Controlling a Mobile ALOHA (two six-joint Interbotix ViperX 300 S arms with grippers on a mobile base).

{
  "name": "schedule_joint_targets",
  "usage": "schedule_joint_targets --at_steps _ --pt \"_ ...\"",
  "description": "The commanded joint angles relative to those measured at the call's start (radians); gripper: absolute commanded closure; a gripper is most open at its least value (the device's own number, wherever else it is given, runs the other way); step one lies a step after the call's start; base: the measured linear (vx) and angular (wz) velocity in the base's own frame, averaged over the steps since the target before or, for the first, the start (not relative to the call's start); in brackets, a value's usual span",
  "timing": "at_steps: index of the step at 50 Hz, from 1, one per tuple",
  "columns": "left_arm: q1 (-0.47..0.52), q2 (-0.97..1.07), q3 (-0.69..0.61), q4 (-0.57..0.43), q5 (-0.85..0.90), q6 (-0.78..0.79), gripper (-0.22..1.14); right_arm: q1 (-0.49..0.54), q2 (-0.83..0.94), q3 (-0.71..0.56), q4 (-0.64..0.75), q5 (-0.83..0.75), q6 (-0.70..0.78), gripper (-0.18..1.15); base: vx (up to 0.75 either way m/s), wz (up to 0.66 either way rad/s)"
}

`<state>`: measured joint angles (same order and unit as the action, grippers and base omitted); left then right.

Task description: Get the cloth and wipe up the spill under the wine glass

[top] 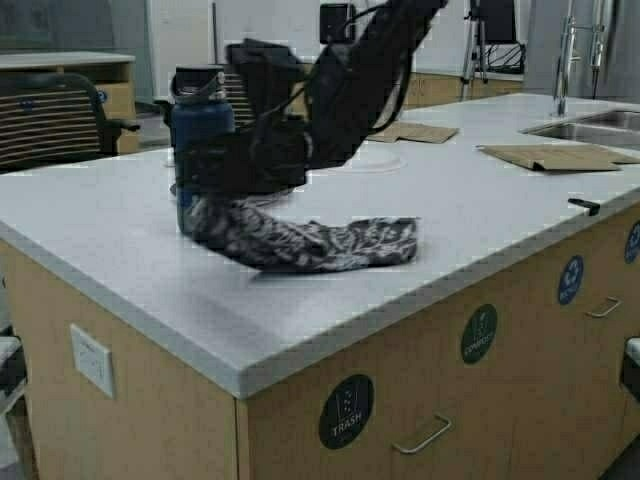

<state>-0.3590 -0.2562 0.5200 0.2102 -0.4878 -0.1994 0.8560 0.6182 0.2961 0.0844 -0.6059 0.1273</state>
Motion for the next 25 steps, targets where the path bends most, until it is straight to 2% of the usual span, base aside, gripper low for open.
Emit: schedule_joint_targets --at_steps 1,6,12,18,25 --pt "-0.002 -0.029 -0.051 0.000 0.014 0.002 0.79 0.071 -0.018 -0.057 -0.005 -0.008 0.003 0.90 0.00 0.00" --pt "-0.002 -0.025 -0.049 0.000 0.014 0.000 0.79 0.104 -0.028 -0.086 -0.006 -0.008 0.003 0.90 0.00 0.00" --pt "-0.002 -0.014 -0.038 0.000 0.014 -0.002 0.79 0.097 -0.058 -0.074 0.000 -0.008 0.002 0.90 0.00 0.00" --pt "-0.002 0.015 -0.026 -0.002 0.006 -0.005 0.79 0.028 -0.100 -0.005 0.006 -0.011 0.002 0.90 0.00 0.00" --pt "-0.002 0.072 0.008 0.000 -0.064 -0.008 0.79 -0.104 -0.114 0.077 0.014 -0.017 0.002 0.90 0.00 0.00"
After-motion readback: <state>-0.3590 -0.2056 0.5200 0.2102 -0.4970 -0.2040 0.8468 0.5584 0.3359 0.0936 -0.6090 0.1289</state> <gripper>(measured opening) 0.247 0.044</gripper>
